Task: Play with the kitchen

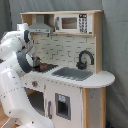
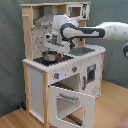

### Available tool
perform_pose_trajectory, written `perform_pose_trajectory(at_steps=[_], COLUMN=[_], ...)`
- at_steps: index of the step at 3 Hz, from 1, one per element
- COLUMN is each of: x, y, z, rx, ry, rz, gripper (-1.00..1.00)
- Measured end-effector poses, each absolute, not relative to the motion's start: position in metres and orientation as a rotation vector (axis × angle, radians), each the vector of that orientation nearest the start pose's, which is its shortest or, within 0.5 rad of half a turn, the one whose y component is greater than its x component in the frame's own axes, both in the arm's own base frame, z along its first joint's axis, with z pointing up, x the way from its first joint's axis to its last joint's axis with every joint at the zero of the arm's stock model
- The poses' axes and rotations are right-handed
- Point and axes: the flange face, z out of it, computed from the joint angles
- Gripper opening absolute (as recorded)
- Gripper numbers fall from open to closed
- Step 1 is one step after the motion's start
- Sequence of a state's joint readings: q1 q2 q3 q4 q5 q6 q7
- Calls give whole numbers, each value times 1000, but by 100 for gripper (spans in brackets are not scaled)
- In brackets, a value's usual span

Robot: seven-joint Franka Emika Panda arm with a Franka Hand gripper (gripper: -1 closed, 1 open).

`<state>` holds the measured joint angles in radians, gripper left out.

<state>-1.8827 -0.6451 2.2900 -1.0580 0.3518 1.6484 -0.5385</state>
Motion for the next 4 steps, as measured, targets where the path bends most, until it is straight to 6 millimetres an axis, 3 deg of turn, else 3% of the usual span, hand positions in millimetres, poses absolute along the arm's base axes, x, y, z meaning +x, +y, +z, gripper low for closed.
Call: perform_pose_trajectory(at_steps=[1, 2, 3, 4], x=[524, 529, 528, 520], y=[476, 467, 467, 469], z=[526, 527, 527, 536], rx=[-2730, -2714, -2713, -2705], ry=[-1785, -1816, -1817, -1832], rz=[-50, -9, -5, 32], gripper=[100, 100, -100, -100])
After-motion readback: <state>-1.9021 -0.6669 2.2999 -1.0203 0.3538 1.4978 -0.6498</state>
